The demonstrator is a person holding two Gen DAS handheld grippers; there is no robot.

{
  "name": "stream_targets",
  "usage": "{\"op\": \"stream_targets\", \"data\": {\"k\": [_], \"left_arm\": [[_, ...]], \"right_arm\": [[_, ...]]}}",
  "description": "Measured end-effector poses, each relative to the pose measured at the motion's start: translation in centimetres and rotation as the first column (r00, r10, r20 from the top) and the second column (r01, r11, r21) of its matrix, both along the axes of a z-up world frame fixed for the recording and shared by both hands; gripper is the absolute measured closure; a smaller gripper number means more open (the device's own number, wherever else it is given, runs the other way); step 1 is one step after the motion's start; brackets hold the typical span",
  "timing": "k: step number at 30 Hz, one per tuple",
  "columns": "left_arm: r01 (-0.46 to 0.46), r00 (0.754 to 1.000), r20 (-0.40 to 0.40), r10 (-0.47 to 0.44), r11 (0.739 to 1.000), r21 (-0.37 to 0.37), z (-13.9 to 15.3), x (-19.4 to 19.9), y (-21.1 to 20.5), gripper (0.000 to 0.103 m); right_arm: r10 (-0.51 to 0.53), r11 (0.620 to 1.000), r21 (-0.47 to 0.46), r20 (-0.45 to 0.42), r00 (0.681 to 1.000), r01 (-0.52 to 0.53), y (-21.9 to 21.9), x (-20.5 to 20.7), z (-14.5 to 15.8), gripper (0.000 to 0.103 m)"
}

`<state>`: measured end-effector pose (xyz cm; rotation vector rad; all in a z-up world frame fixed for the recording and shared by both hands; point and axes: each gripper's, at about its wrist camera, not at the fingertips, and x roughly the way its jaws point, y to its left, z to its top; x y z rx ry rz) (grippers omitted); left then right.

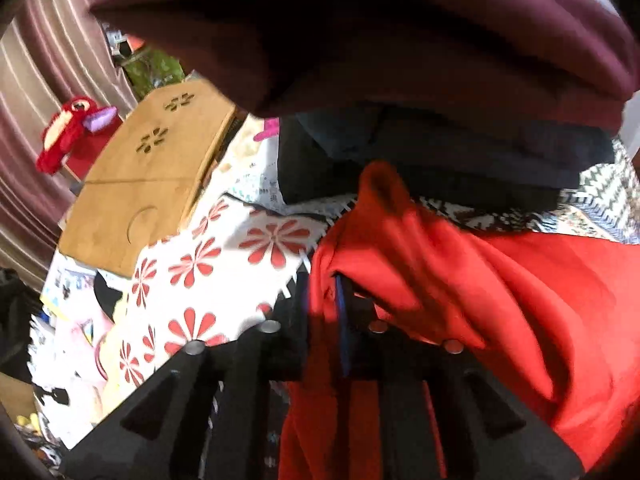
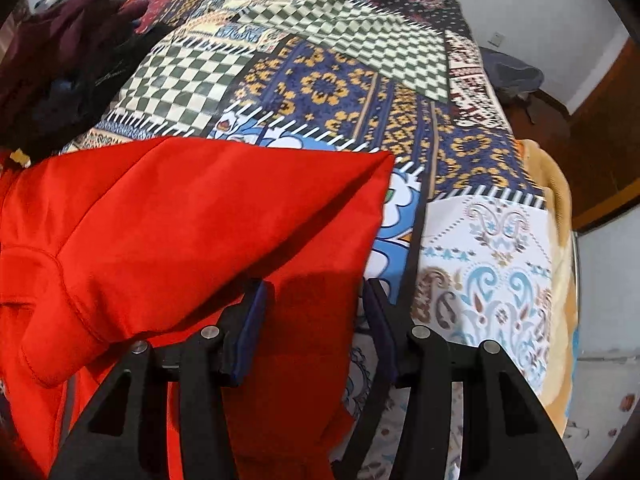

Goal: Fold large clothes

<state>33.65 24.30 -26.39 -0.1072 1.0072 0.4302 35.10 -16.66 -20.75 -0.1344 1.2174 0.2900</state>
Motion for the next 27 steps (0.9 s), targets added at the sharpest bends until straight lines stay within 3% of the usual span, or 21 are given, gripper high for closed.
{"op": "stream_targets", "data": {"k": [3, 5, 10, 14, 17, 20, 27], "left_arm": [[-0.007, 1.000, -0.029, 0.007, 1.000, 0.008, 0.7, -1.1, 0.0, 0.064], [0.004, 0.999, -0.040, -0.003, 1.000, 0.021, 1.5, -2.4, 0.1, 0.061], [0.048, 0.999, 0.007, -0.047, 0.998, -0.041, 4.4, -6.9, 0.6, 0.040], [0.087, 0.996, 0.023, -0.086, 0.996, -0.036, 6.1, -10.4, 0.3, 0.025], [0.099, 0.995, 0.017, -0.098, 0.993, -0.060, 6.5, -12.9, 0.0, 0.021], [0.082, 0.997, 0.003, -0.082, 0.986, -0.146, 5.7, -14.9, 0.4, 0.021], [0.065, 0.992, -0.081, -0.095, 0.948, -0.312, 1.1, -18.6, -0.4, 0.021]], "right_arm": [[-0.002, 1.000, 0.003, 0.019, 1.000, 0.002, -0.4, -0.9, 1.1, 0.057], [-0.004, 1.000, -0.004, 0.053, 0.999, 0.004, -0.8, -2.0, 2.5, 0.057], [0.001, 1.000, 0.023, 0.139, 0.990, -0.004, -2.4, -5.7, 6.2, 0.057], [-0.010, 0.999, 0.041, 0.190, 0.982, 0.003, -3.8, -8.5, 7.9, 0.047], [-0.005, 0.999, 0.047, 0.212, 0.977, -0.005, -4.5, -10.7, 8.5, 0.047], [-0.002, 0.998, 0.064, 0.200, 0.980, -0.011, -5.2, -12.6, 8.1, 0.047], [-0.023, 0.996, 0.083, 0.120, 0.992, 0.013, -6.3, -15.2, 5.1, 0.047]]}}
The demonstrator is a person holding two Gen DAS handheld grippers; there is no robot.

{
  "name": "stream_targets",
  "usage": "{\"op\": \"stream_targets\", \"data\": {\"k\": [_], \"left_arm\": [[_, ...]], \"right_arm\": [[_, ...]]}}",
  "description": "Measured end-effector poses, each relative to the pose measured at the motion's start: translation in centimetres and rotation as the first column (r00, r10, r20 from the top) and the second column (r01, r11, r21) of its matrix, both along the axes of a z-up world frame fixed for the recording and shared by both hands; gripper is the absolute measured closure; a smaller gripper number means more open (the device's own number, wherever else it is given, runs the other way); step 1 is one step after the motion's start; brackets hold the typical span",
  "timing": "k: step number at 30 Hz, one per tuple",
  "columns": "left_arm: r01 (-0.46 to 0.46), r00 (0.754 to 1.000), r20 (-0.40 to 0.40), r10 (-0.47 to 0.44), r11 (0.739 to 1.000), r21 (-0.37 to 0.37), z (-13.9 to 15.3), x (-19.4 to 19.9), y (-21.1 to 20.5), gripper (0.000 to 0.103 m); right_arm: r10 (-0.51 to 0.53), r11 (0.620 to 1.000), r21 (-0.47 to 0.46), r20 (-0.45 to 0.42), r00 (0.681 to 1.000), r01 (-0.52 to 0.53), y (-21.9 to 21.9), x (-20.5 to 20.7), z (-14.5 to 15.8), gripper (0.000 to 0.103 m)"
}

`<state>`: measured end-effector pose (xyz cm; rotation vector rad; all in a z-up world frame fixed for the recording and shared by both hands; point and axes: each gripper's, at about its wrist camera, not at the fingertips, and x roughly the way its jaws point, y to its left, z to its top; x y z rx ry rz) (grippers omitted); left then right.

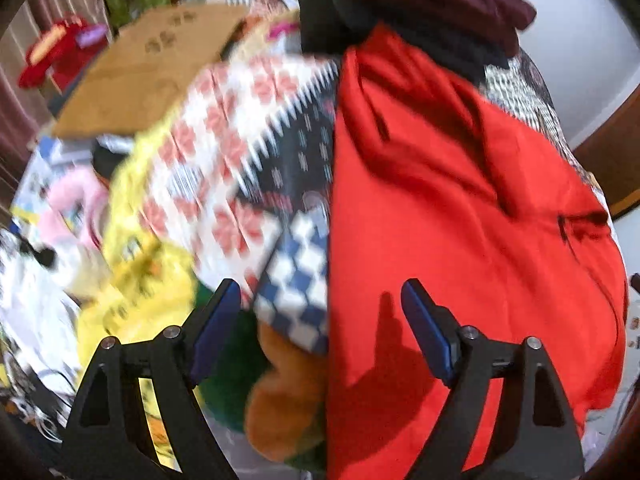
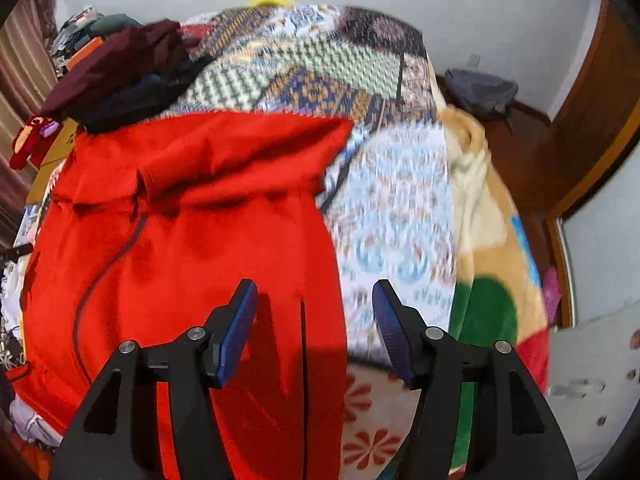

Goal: Fold large clothes

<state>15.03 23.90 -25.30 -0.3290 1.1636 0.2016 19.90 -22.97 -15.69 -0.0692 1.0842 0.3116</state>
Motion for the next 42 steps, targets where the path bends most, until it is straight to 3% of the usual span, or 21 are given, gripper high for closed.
{"op": "stream_targets", "data": {"k": [2, 5, 8, 11, 12, 14, 18, 21, 34, 42], "left_arm": [[0.008, 1.000, -0.025, -0.009, 0.999, -0.035, -1.2, -0.3, -0.5, 0.021], [-0.006, 0.999, -0.050, 0.001, 0.996, -0.090, -2.9, -0.9, -1.5, 0.021], [-0.032, 0.999, -0.029, 0.028, 0.990, -0.138, -3.4, -1.5, -2.3, 0.020], [-0.038, 0.999, -0.016, 0.036, 0.989, -0.141, -3.3, -2.0, -3.1, 0.021], [-0.036, 0.999, -0.009, 0.035, 0.991, -0.130, -3.1, -2.2, -3.5, 0.027], [-0.020, 1.000, 0.012, 0.021, 0.996, -0.088, -2.6, -2.6, -4.4, 0.043], [-0.027, 0.999, 0.037, 0.026, 1.000, 0.010, -1.3, -2.8, -5.6, 0.074], [-0.028, 0.999, 0.045, 0.026, 0.998, 0.054, -0.7, -2.7, -5.9, 0.085], [-0.027, 0.998, 0.055, 0.022, 0.996, 0.088, 1.3, -2.5, -5.6, 0.092], [-0.011, 0.993, 0.119, -0.003, 0.993, 0.118, 4.4, -2.5, -6.1, 0.096]], "right_arm": [[-0.013, 1.000, 0.017, -0.028, 1.000, 0.014, -0.3, -0.4, -1.0, 0.047], [-0.050, 0.997, 0.058, 0.005, 0.999, 0.050, -0.7, -1.1, -1.2, 0.046], [-0.066, 0.993, 0.095, 0.023, 0.998, 0.064, -0.6, -1.5, -1.2, 0.044], [-0.068, 0.994, 0.083, 0.050, 0.996, 0.064, -0.1, -1.9, -1.3, 0.047], [-0.068, 0.995, 0.080, 0.060, 0.996, 0.063, 0.0, -2.0, -1.2, 0.048], [-0.075, 0.992, 0.105, 0.085, 0.994, 0.066, 0.2, -2.2, -1.0, 0.064], [-0.079, 0.993, 0.096, 0.108, 0.991, 0.069, 0.8, -2.3, -1.0, 0.084], [-0.058, 0.991, 0.126, 0.096, 0.994, 0.046, 1.2, -2.2, -0.8, 0.092], [-0.005, 0.975, 0.219, 0.144, 0.990, -0.027, 2.4, -1.8, 1.8, 0.094], [0.001, 0.969, 0.242, 0.193, 0.981, -0.049, 2.8, -0.8, 3.4, 0.094]]}}
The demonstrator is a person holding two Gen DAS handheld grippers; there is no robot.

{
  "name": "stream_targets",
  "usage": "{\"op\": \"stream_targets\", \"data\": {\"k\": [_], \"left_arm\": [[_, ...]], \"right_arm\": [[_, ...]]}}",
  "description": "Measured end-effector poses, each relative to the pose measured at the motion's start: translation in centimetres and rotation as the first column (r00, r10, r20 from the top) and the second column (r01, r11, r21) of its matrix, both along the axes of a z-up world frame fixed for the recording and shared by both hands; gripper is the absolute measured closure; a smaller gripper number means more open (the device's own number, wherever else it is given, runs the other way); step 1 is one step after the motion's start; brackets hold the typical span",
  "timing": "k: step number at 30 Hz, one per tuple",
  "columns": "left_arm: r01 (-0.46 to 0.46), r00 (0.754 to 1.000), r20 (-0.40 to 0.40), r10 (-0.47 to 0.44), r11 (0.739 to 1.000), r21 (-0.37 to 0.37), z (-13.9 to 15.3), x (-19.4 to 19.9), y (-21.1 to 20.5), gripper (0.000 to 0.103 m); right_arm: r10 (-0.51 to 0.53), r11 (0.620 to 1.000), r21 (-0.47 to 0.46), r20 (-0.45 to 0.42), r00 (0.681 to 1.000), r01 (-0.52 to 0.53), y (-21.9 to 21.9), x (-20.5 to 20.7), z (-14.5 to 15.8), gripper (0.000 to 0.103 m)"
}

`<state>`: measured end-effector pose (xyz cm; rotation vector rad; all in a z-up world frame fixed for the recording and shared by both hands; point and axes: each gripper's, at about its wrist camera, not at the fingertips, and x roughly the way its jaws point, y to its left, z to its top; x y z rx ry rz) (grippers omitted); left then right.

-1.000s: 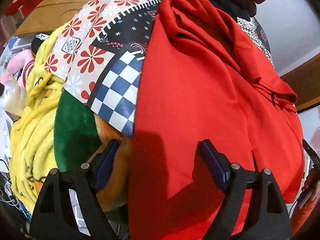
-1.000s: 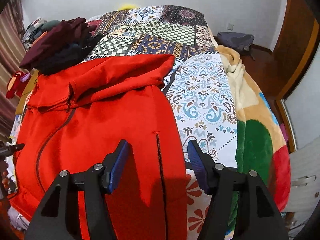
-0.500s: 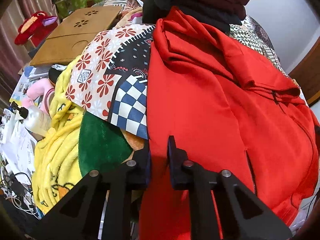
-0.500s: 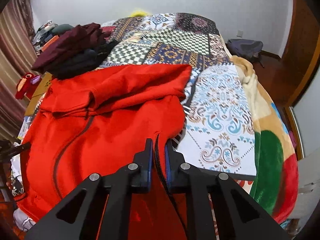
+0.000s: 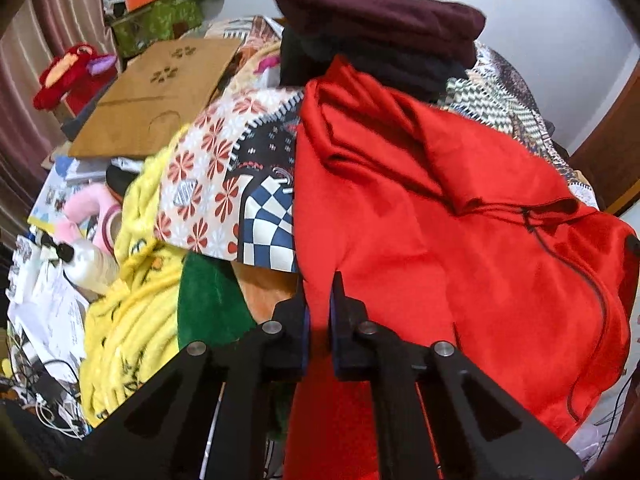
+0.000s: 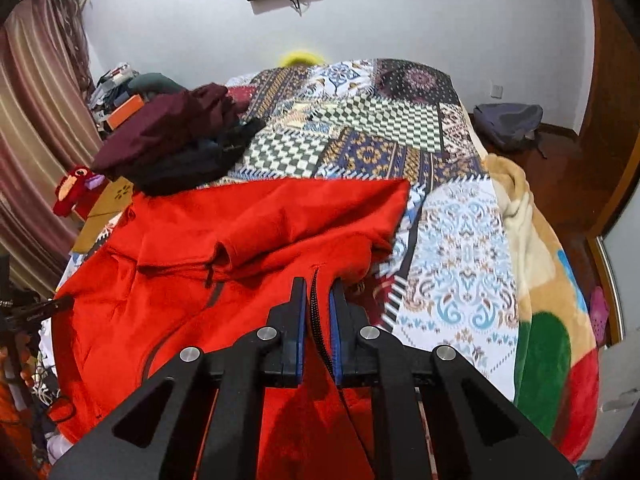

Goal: Fold large clothes

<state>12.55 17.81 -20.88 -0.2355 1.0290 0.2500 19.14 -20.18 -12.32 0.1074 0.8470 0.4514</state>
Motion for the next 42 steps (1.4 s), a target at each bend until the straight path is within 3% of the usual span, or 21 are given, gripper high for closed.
{"op": "stream_targets", "data": {"k": [10, 18, 25, 29, 33, 36, 39, 42], "left_arm": [[0.030, 0.999, 0.016, -0.031, 0.997, 0.075, 2.2, 1.2, -0.6, 0.097], [-0.016, 0.999, -0.033, 0.016, 1.000, 0.000, 0.7, -0.5, 0.7, 0.097], [0.037, 0.997, 0.061, -0.041, 0.998, 0.059, 3.6, 0.1, -1.3, 0.101], [0.071, 0.990, 0.125, -0.071, 0.997, 0.004, 5.4, 3.1, -1.0, 0.101], [0.055, 0.983, 0.174, -0.058, 0.998, 0.024, 6.6, 7.1, -0.2, 0.101], [0.023, 0.984, 0.172, -0.032, 0.998, 0.059, 5.9, 10.3, 0.9, 0.101], [-0.041, 0.992, 0.122, 0.029, 0.994, 0.099, 3.0, 13.0, 2.6, 0.101], [-0.086, 0.996, 0.038, 0.085, 0.995, 0.043, -1.0, 14.6, 4.7, 0.101]], "right_arm": [[0.008, 1.000, 0.013, 0.044, 0.999, -0.009, 0.4, 1.8, 1.0, 0.094], [0.017, 1.000, 0.005, 0.049, 0.999, -0.017, 0.6, 1.5, 0.3, 0.094], [0.018, 0.999, 0.030, 0.042, 0.999, -0.019, -0.1, 1.9, 1.1, 0.094], [0.007, 1.000, 0.019, 0.067, 0.998, -0.009, 0.2, 2.5, 1.7, 0.094], [-0.015, 1.000, -0.023, 0.094, 0.995, 0.017, 0.9, 3.7, 1.8, 0.094], [-0.059, 0.995, -0.072, 0.088, 0.994, 0.066, 1.1, 5.6, 0.8, 0.094], [-0.100, 0.987, -0.126, 0.044, 0.994, 0.105, 1.1, 7.5, -1.1, 0.094], [-0.112, 0.979, -0.173, -0.027, 0.993, 0.105, 1.0, 9.1, -3.5, 0.093]]}}
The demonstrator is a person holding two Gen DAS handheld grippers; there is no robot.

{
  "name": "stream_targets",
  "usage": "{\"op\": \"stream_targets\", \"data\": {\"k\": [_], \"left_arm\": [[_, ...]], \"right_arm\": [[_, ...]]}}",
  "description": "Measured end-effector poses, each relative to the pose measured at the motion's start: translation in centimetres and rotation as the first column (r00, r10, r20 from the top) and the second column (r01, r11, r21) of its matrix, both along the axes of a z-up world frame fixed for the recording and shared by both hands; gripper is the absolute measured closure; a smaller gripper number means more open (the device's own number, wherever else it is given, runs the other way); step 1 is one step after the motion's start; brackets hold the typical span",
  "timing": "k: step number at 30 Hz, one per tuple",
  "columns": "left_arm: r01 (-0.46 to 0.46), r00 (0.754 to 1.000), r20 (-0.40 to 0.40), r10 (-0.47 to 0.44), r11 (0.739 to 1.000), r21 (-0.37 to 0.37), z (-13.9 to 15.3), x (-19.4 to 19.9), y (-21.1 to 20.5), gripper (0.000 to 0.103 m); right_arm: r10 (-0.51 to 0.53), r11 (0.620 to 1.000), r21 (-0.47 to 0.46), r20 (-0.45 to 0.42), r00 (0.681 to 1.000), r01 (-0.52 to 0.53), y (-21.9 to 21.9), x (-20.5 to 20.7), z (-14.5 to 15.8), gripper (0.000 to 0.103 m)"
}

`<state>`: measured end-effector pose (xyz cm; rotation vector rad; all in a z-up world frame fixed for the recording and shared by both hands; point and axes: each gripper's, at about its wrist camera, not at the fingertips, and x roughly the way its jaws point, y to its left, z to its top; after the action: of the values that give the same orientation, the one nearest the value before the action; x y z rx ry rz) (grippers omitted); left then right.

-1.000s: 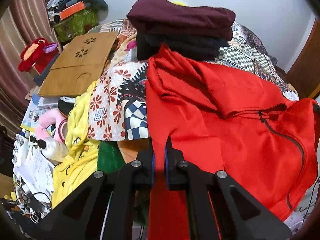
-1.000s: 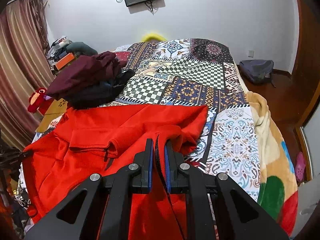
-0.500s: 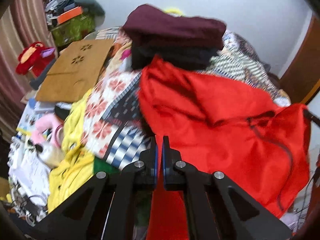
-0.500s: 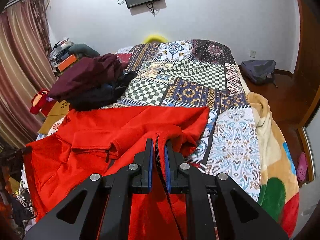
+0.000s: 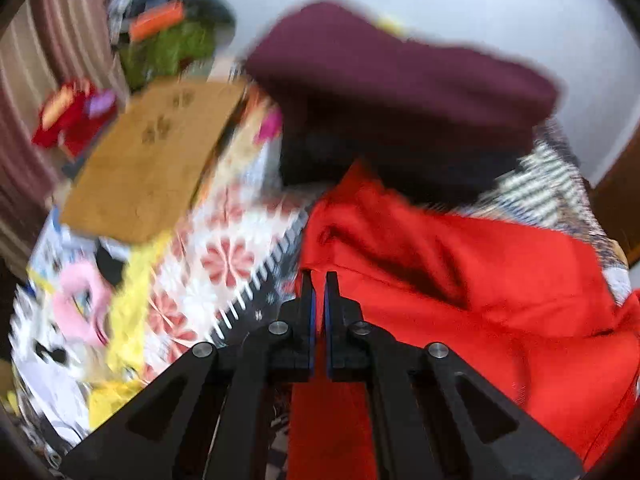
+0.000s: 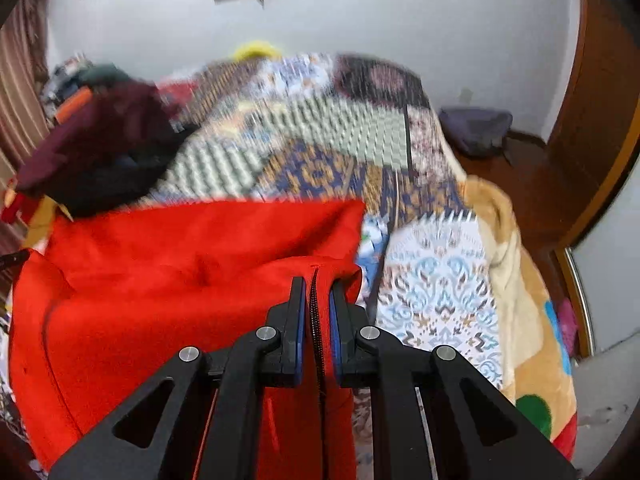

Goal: Fold large clothes

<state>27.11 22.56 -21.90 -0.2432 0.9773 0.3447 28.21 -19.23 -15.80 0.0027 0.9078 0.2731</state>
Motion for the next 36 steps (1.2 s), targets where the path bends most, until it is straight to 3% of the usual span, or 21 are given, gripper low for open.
{"op": "stream_targets", "data": {"k": [3, 8, 10, 12, 15, 20, 27, 30, 34, 36], "left_arm": [[-0.011, 0.998, -0.064, 0.005, 0.995, -0.095, -3.7, 0.2, 1.1, 0.098], [0.051, 0.995, -0.080, -0.051, 0.999, -0.002, -2.9, -0.8, -0.5, 0.091], [0.072, 0.994, -0.088, -0.070, 0.997, 0.019, -2.2, -1.4, -1.0, 0.085], [0.075, 0.994, -0.083, -0.072, 0.997, 0.036, -1.5, -2.2, -1.4, 0.069], [0.070, 0.996, -0.062, -0.068, 0.997, 0.032, -0.6, -3.6, -1.4, 0.048], [0.089, 0.995, -0.045, -0.090, 0.995, -0.033, 0.2, -6.8, -1.6, 0.039], [0.099, 0.991, -0.074, -0.110, 0.985, -0.138, -1.5, -10.9, -1.7, 0.036], [0.099, 0.985, -0.115, -0.126, 0.971, -0.217, -3.7, -12.3, -2.1, 0.036], [0.093, 0.979, -0.150, -0.137, 0.959, -0.268, -6.0, -13.5, -2.8, 0.036], [0.070, 0.983, -0.138, -0.118, 0.947, -0.314, -6.6, -14.1, -2.8, 0.036]], "right_arm": [[0.029, 0.999, -0.035, -0.038, 0.999, -0.030, 0.3, 0.1, -1.3, 0.092], [0.065, 0.989, -0.130, -0.008, 0.998, -0.065, 0.5, -1.5, -0.2, 0.076], [0.068, 0.988, -0.139, -0.002, 0.998, -0.068, 0.2, -2.2, 0.5, 0.074], [0.064, 0.991, -0.115, 0.000, 0.998, -0.064, -0.4, -2.9, 1.1, 0.071], [0.044, 0.997, -0.070, -0.013, 0.999, -0.045, -1.3, -3.5, 1.8, 0.054], [0.033, 0.999, -0.001, -0.020, 0.999, -0.033, -2.9, -5.7, 3.0, 0.040], [0.025, 0.998, 0.054, -0.074, 0.997, -0.022, -4.7, -8.7, 2.1, 0.039], [0.023, 0.997, 0.070, -0.116, 0.993, -0.015, -5.2, -9.5, 0.8, 0.039], [0.020, 0.993, 0.114, -0.169, 0.985, 0.000, -5.9, -10.4, -0.7, 0.039], [0.018, 0.991, 0.132, -0.171, 0.985, 0.005, -5.9, -10.9, -1.2, 0.039]]}}
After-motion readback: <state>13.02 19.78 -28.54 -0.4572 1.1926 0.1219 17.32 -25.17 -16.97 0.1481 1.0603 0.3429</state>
